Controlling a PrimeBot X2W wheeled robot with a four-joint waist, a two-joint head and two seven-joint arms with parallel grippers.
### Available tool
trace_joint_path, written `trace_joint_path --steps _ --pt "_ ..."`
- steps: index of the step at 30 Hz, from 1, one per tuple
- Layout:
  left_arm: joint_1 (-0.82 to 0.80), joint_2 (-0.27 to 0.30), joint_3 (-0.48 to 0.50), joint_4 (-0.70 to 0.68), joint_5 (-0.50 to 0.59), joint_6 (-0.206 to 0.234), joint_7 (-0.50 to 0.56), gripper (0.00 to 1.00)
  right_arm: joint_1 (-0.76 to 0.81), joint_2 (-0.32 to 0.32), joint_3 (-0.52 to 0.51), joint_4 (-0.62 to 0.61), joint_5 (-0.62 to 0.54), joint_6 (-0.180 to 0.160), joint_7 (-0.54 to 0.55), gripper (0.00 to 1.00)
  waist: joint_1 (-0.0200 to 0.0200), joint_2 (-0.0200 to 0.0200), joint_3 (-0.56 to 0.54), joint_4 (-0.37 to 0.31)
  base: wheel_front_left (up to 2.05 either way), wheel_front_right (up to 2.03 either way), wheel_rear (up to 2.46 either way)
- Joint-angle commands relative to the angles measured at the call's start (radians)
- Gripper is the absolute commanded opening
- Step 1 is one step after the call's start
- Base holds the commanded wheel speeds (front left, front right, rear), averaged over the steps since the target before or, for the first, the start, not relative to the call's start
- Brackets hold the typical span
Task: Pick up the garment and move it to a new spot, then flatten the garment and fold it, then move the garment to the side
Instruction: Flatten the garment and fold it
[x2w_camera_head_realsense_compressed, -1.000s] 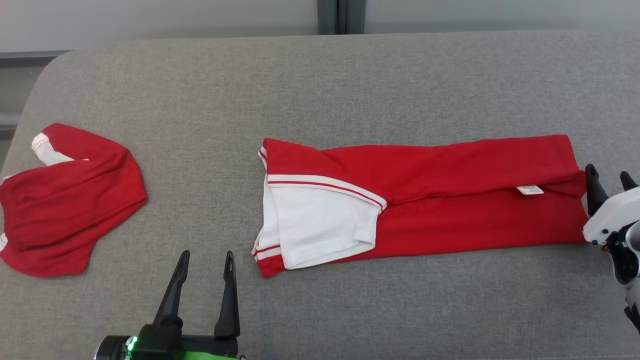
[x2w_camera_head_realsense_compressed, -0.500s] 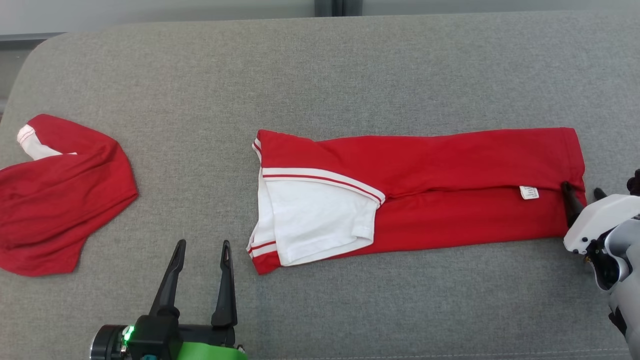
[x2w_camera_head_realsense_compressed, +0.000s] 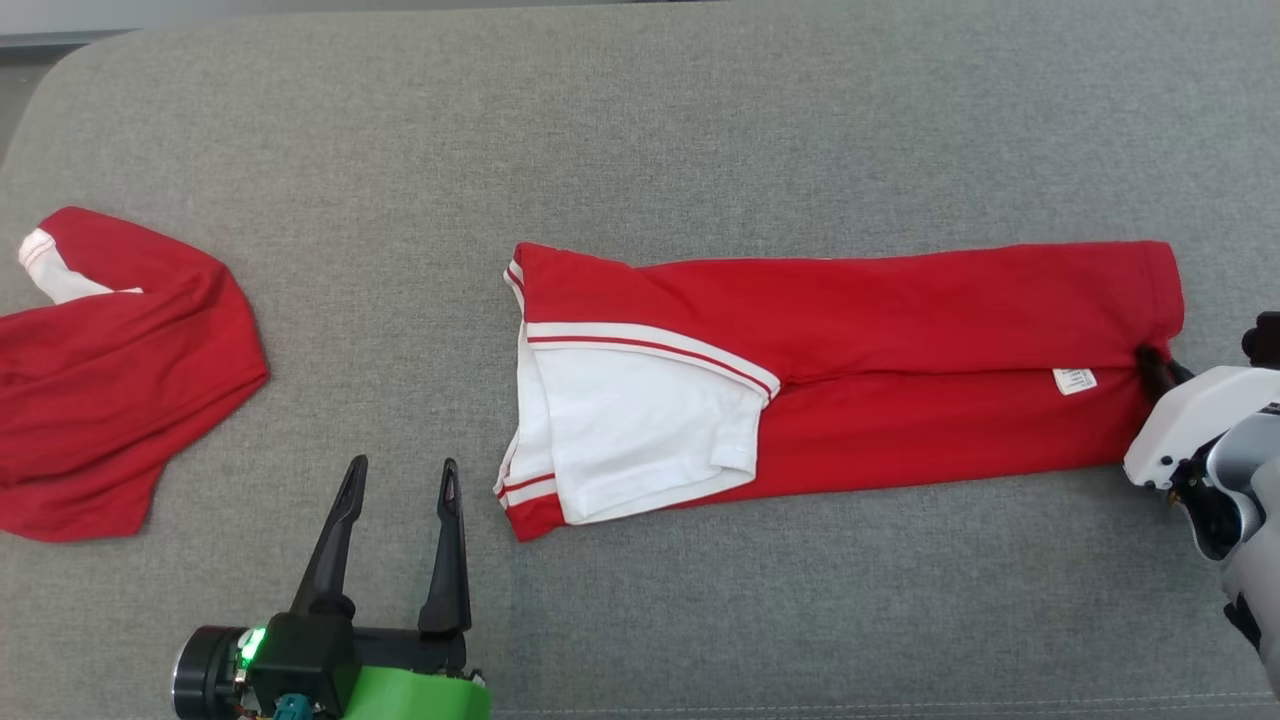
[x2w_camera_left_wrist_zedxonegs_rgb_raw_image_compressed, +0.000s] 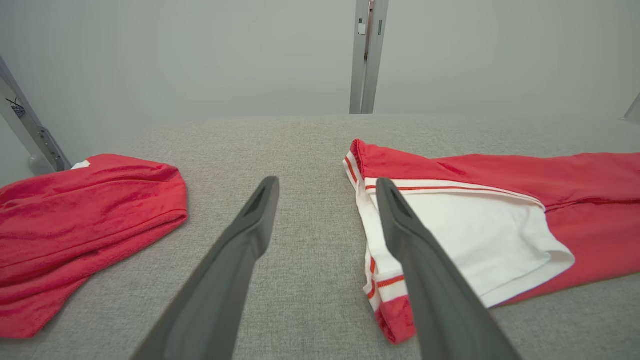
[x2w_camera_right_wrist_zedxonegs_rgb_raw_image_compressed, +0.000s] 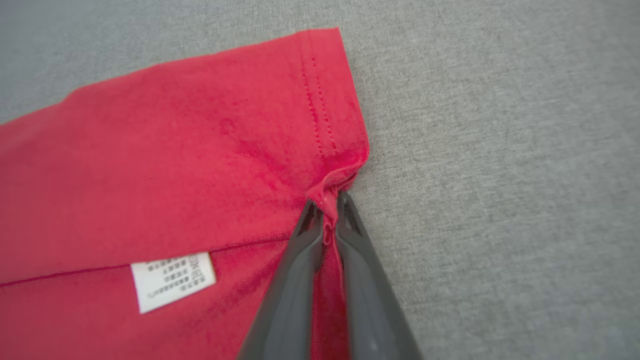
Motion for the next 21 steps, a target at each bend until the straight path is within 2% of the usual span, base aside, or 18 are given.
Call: trace_joint_path --steps 1,11,14,21 --pt "-0.019 0.001 0.002 -0.004 0.008 -0.003 -0.003 1.00 -0.004 -0.013 0.006 0.023 -0.011 -0.005 -0.006 0.00 0.0000 0.0000 0.018 -0.002 0.00 0.00 0.00" --pt "-0.067 0.001 -0.024 0.000 0.023 -0.010 -0.003 1.00 -0.113 -0.171 0.029 0.038 -0.065 -0.005 -0.077 0.00 0.0000 0.0000 0.076 -0.038 0.00 0.00 0.00" --pt "-0.075 0.001 -0.028 0.005 0.023 -0.008 -0.003 1.00 -0.146 -0.239 0.023 0.052 -0.094 -0.004 -0.089 0.00 0.0000 0.0000 0.079 -0.052 0.00 0.00 0.00" --pt "-0.066 0.001 -0.037 0.015 0.000 0.003 -0.003 1.00 -0.171 -0.299 0.017 0.013 -0.120 -0.004 -0.074 0.00 0.0000 0.0000 0.039 -0.063 0.00 0.00 0.00"
